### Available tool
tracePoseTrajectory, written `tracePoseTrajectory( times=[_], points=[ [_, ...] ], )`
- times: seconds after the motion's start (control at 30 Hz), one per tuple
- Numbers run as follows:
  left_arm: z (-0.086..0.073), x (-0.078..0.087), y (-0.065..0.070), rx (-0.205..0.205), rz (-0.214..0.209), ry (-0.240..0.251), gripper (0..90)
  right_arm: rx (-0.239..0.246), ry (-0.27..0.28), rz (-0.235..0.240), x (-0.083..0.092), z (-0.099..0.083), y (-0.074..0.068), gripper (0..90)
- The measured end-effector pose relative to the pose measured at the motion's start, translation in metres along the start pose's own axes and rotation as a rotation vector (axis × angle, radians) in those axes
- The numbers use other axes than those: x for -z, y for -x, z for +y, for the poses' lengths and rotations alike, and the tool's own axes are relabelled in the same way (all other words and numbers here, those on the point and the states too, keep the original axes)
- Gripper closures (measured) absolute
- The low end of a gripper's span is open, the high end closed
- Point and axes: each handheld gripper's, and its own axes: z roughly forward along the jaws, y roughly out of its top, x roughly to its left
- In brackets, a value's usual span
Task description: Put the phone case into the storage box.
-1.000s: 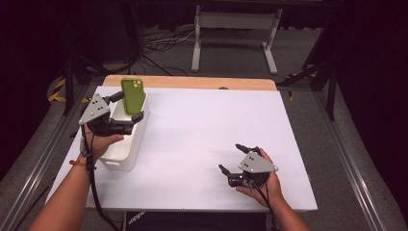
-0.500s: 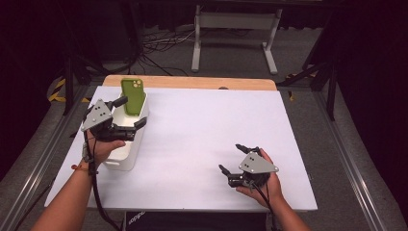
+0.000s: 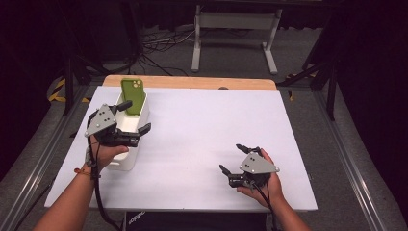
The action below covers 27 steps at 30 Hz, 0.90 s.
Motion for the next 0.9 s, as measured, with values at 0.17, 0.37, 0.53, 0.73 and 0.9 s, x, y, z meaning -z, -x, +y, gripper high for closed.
tracePoseTrajectory(
  times=[0.17, 0.37, 0.53, 0.73, 0.9],
  points=[
    [-0.001, -0.002, 0.008, -0.013, -0.02, -0.008, 5.1, 0.006, 0.002, -0.002, 0.0, 0.001, -0.001, 16.7],
    [-0.002, -0.002, 0.015, -0.017, -0.036, -0.004, 5.1, 0.004, 0.004, -0.001, 0.001, 0.001, -0.001, 16.7],
    [-0.004, -0.004, 0.022, -0.026, -0.056, -0.017, 5.2, 0.005, 0.005, -0.001, 0.001, 0.001, -0.001, 16.7],
    [-0.002, -0.003, 0.031, -0.034, -0.08, -0.019, 5.3, 0.004, 0.006, 0.001, 0.001, 0.001, -0.001, 16.7],
    [-0.002, -0.002, 0.039, -0.048, -0.101, -0.026, 5.2, 0.007, 0.005, 0.005, 0.001, 0.002, -0.002, 16.7]
  ],
)
